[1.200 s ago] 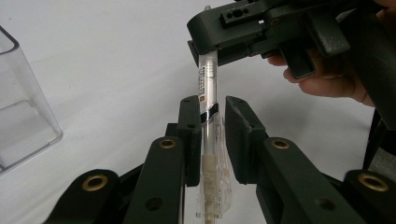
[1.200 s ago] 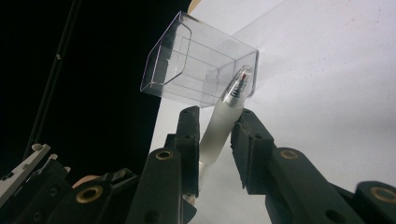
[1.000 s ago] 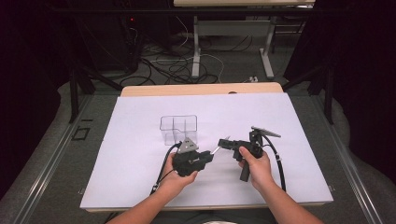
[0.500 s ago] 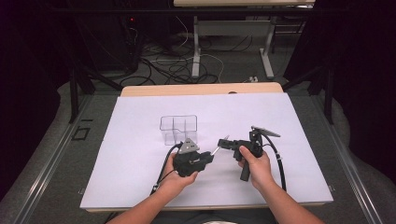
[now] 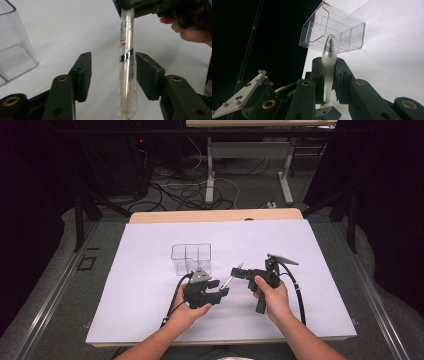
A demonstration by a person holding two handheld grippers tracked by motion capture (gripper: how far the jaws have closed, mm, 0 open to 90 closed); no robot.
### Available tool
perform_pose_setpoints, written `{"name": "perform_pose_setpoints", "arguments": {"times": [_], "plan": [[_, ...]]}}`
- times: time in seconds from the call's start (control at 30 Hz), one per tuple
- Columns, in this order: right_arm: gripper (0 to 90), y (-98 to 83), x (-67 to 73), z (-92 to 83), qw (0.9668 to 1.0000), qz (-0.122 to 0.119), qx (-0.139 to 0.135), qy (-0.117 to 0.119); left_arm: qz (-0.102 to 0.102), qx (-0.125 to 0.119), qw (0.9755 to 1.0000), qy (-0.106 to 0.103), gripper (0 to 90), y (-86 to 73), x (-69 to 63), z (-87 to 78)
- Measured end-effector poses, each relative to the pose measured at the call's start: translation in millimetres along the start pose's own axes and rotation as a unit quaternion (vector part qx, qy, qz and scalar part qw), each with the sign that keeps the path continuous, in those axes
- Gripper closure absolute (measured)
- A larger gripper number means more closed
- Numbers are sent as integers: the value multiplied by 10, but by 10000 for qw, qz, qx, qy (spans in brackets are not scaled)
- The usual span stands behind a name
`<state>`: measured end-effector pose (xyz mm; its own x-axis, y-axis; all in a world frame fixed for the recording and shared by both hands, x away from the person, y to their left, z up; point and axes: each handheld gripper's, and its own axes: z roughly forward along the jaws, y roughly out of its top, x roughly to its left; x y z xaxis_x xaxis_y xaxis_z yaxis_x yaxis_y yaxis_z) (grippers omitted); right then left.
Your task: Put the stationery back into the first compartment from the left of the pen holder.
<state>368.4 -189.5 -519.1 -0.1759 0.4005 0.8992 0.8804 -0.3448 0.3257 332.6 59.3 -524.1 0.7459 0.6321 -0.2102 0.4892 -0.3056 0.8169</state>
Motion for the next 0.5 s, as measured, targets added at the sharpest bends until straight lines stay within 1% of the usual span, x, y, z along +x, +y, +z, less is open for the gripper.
{"name": "perform_pose_setpoints", "arguments": {"times": [0.03,0.07,0.1,0.13,0.17,0.2,0.23,0.27,0.3,0.33,0.37,0.4,0.43,0.47,0.5], "plan": [[803,5,11,-4,10000,28,-26,19,-24,10,10000,3,463,-3,4,0],[803,6,5,-10,10000,-45,-36,-13,-10,16,10000,11,436,-6,12,-4],[803,9,2,-15,9999,-92,-54,-8,-38,40,10000,18,406,-10,14,-15],[803,14,15,-22,10000,-42,-71,-2,-21,52,10000,5,380,-7,21,-25],[803,18,25,-20,9999,1,-152,-11,-22,30,10000,-20,352,-7,23,-37],[803,22,10,-31,9999,-114,-104,-27,8,14,10000,2,331,0,28,-57],[803,30,12,-34,9999,-113,-111,-40,-3,0,10000,11,316,9,33,-77],[803,35,4,-39,9998,-147,-121,-43,-28,-2,10000,-26,300,19,41,-94],[803,39,3,-45,9998,-131,-131,-55,-41,54,10000,-42,276,30,53,-113],[803,45,7,-47,9998,-84,-162,-37,-50,16,10000,-14,255,30,58,-124],[803,47,3,-51,9998,-107,-177,-56,-8,15,10000,-10,250,32,71,-141],[803,52,17,-55,9998,-33,-181,-63,-9,40,10000,23,250,31,82,-164],[802,57,12,-66,9998,-93,-143,-97,-27,36,10000,81,249,27,90,-189],[803,49,3,-52,9993,-181,-303,-115,-62,8,9999,144,247,20,96,-215],[802,55,9,-62,9994,-179,-286,-106,-79,13,9998,207,244,16,108,-245]]}}
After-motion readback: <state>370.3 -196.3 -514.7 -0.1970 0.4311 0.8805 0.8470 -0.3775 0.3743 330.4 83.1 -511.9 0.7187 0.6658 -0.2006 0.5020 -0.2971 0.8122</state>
